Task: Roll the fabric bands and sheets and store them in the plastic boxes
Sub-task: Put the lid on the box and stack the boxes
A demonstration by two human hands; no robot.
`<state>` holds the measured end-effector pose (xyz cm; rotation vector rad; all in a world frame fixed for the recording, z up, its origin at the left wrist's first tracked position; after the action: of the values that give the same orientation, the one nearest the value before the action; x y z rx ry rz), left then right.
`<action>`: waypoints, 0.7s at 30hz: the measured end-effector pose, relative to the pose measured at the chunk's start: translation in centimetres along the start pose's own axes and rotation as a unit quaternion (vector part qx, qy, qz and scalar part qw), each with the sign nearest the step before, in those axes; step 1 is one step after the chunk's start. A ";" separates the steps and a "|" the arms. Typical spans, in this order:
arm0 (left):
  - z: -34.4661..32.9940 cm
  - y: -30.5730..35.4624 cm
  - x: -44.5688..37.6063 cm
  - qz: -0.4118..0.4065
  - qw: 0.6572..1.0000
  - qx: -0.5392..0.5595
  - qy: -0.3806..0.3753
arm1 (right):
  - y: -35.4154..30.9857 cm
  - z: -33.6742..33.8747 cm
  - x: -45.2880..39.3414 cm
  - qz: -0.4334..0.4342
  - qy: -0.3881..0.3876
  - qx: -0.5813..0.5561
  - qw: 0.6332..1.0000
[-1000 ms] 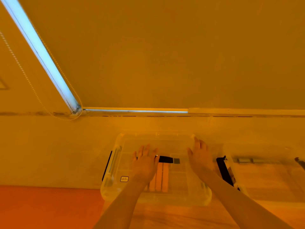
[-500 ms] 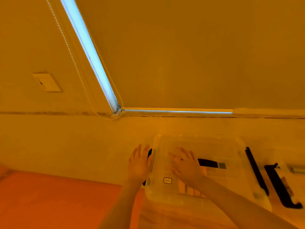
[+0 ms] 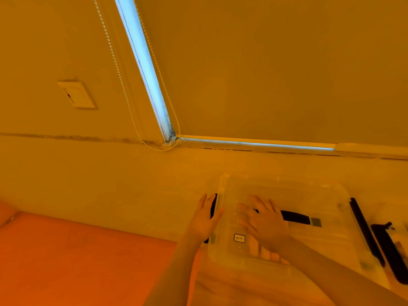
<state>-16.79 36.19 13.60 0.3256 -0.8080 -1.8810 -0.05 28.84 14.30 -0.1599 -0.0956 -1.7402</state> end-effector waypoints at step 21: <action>-0.2 3.3 0.4 -0.030 0.992 -0.095 0.075 | 1.2 0.2 0.2 -0.039 0.008 -0.023 0.999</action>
<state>-14.58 34.95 15.70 0.3705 -0.5176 -1.9473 1.12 28.43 14.51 -0.1768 -0.0510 -1.8224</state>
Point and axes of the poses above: each hand's wrist, its own x-axis away from the middle knuckle, its own z-axis out of the back of the hand, y = z × x, the point moved 7 cm from there along -x, towards the middle knuckle, and after that the axes turned 3 degrees about -z, right-handed, at the moved point
